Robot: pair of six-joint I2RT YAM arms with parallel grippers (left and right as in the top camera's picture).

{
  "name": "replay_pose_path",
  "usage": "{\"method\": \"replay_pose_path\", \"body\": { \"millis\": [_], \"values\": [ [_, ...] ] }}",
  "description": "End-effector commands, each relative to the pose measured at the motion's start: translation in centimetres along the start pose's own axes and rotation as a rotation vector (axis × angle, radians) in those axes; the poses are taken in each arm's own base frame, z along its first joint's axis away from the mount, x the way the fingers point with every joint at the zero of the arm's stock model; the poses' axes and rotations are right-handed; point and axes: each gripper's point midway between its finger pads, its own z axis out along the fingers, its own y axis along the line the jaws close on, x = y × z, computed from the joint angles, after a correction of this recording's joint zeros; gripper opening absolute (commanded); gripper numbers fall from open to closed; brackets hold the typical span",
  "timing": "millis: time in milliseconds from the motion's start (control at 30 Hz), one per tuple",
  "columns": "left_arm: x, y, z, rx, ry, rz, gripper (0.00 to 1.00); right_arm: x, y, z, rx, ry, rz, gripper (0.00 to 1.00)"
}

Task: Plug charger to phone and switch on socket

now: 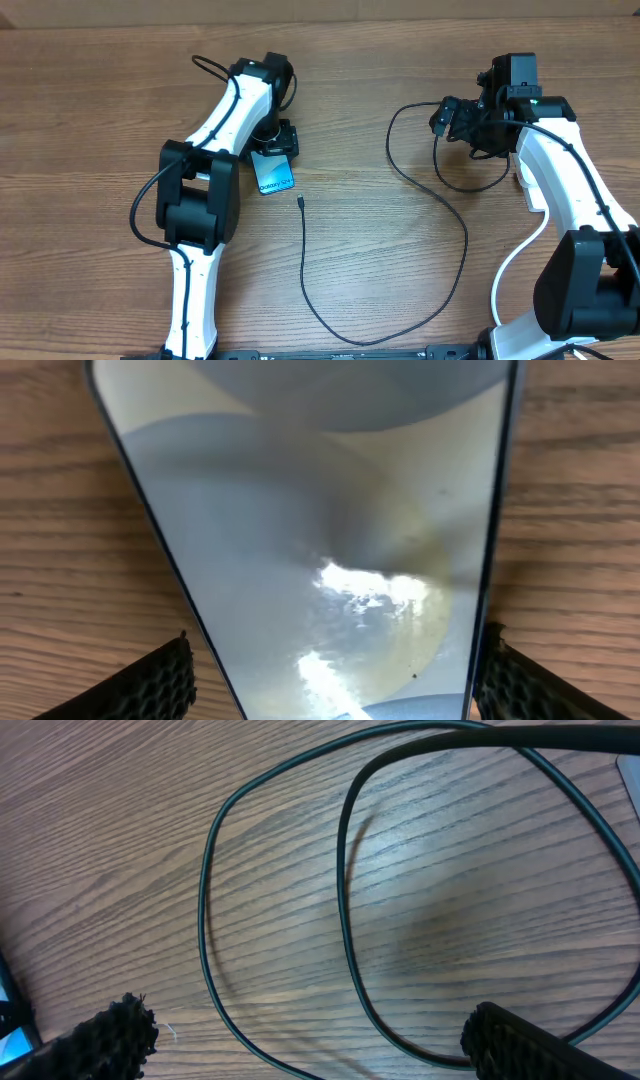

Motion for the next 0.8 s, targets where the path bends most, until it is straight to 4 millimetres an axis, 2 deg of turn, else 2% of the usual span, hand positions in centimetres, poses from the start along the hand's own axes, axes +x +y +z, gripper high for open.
{"method": "replay_pose_path", "body": {
  "millis": [0,100,167,433,600,767],
  "values": [
    [0.03,2.3,2.37,-0.113,0.031,0.033,0.82,-0.33,-0.15,-0.25,0.005,-0.013,0.006,1.0],
    [0.03,2.24,2.37,-0.112,0.03,0.034,0.88,-0.33,-0.15,-0.25,0.005,-0.013,0.006,1.0],
    [-0.1,2.05,2.4,-0.102,0.026,0.033,1.0,-0.33,-0.15,-0.25,0.005,-0.013,0.006,1.0],
    [-0.26,2.05,2.42,-0.095,0.022,0.022,1.0,-0.33,-0.15,-0.25,0.005,-0.013,0.006,1.0],
    [-0.18,2.09,2.41,-0.099,0.02,-0.066,1.0,-0.33,-0.15,-0.25,0.005,-0.013,0.006,1.0],
    [0.08,2.12,2.6,-0.103,0.028,-0.084,1.0,-0.33,-0.15,-0.25,0.005,-0.013,0.006,1.0]
  ]
}}
